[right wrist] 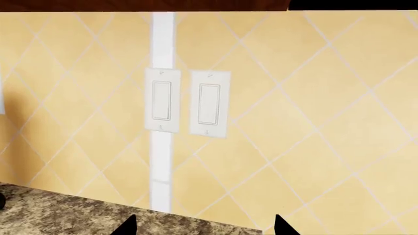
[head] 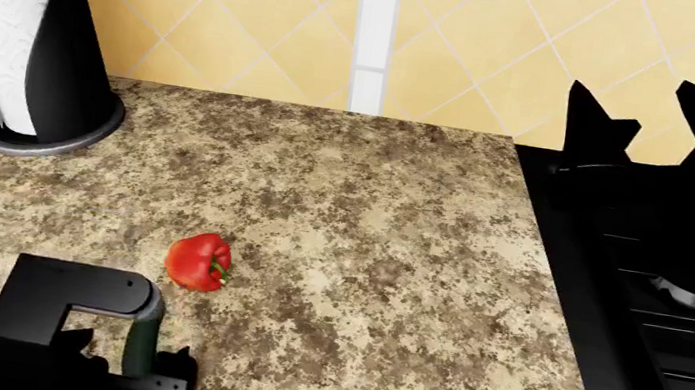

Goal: Pick the pickle, bell pepper from the counter and place them in the cabinet. Then close the cabinet.

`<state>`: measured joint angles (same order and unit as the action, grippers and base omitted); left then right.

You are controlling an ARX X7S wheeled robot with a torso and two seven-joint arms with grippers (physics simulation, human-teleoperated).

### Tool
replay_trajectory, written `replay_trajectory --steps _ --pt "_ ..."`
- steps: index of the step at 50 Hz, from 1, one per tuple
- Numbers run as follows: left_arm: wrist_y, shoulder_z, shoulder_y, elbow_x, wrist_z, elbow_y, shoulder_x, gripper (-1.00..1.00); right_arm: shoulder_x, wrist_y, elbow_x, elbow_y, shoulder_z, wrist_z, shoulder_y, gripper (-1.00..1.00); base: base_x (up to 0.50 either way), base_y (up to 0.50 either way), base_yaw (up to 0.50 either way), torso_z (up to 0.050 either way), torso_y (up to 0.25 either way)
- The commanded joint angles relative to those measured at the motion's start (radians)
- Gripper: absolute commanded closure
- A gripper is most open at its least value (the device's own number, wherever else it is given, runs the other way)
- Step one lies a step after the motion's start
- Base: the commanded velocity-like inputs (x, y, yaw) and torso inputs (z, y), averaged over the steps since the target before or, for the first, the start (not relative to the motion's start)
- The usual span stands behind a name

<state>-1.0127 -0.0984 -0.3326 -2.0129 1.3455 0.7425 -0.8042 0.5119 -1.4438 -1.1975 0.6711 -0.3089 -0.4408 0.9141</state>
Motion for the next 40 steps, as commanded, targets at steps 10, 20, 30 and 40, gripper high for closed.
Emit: replay_trajectory --steps 10,20,30,40 --pt "-0.042 0.007 0.140 0.171 -0.153 -0.039 0.049 -1.00 0.015 0.043 -0.012 -0.005 0.014 -0.010 -0.023 -1.00 0.00 0.00 0.00 0.000 -0.002" --pt "-0.025 0.009 0.124 0.124 -0.121 0.016 0.033 1.00 0.023 0.049 -0.033 -0.006 0.010 -0.025 -0.025 -1.00 0.00 0.00 0.00 0.000 -0.004" --pt "0.085 0.142 0.076 -0.064 -0.085 0.104 -0.074 1.00 0.032 0.049 -0.064 -0.008 0.002 -0.048 -0.016 -1.00 0.00 0.00 0.00 0.000 -0.001" --pt "0.185 0.392 0.080 -0.218 -0.094 0.129 -0.211 1.00 0.037 0.063 -0.063 -0.015 0.022 -0.049 -0.008 -1.00 0.00 0.00 0.00 0.000 0.000"
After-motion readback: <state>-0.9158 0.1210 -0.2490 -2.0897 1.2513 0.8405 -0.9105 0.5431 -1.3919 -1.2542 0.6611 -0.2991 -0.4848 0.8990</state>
